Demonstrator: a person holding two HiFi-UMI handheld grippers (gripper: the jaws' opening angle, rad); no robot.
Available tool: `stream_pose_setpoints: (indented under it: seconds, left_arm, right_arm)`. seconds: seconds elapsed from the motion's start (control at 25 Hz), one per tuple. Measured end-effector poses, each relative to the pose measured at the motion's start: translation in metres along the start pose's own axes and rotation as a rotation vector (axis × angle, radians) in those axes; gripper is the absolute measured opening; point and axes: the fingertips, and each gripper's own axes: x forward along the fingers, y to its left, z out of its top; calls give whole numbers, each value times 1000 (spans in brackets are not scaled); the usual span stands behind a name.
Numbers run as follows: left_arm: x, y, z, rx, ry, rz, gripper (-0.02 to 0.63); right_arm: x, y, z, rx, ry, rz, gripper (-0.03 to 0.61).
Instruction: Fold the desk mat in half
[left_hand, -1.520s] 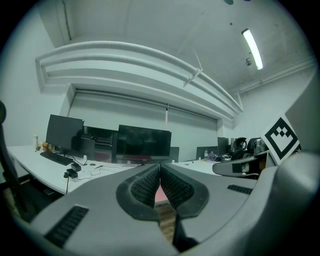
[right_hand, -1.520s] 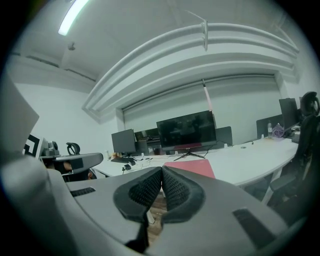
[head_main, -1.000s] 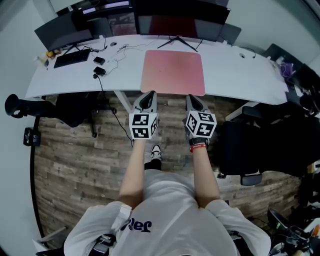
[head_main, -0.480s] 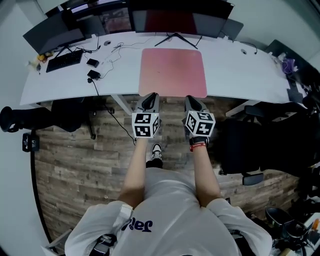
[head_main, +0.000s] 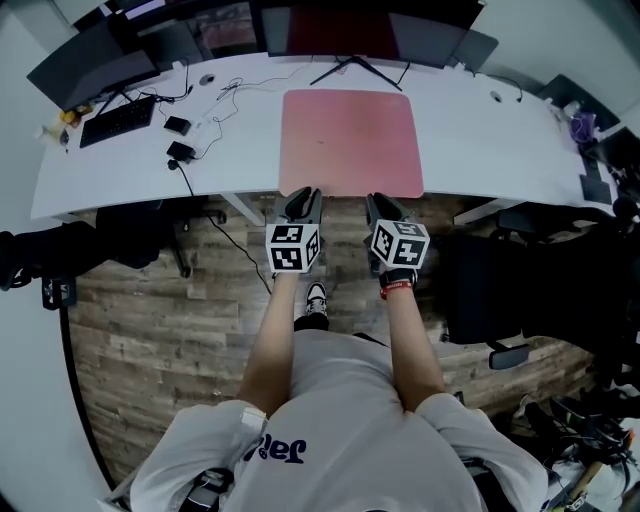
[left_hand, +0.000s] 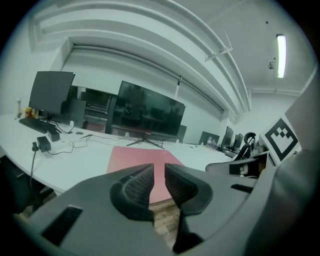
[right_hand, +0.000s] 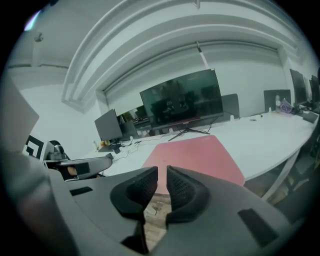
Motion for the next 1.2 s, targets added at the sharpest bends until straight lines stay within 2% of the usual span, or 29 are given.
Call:
stream_pose_setpoints:
  seconds: [0.32, 0.68, 1.04, 1.2]
  left_arm:
    - [32, 27, -38, -70, 103, -46, 109]
    - [53, 32, -81, -138, 194, -61, 147]
    - [85, 31, -111, -299, 267, -70, 196]
    - [95, 33, -124, -344, 302, -60, 204]
  right_arm:
    - [47, -2, -23, 89, 56, -19, 95]
    - [59, -30, -53, 128, 98, -69, 133]
    - [84, -59, -81, 255, 147, -62, 163]
    - [98, -66, -94, 310, 173, -39, 176]
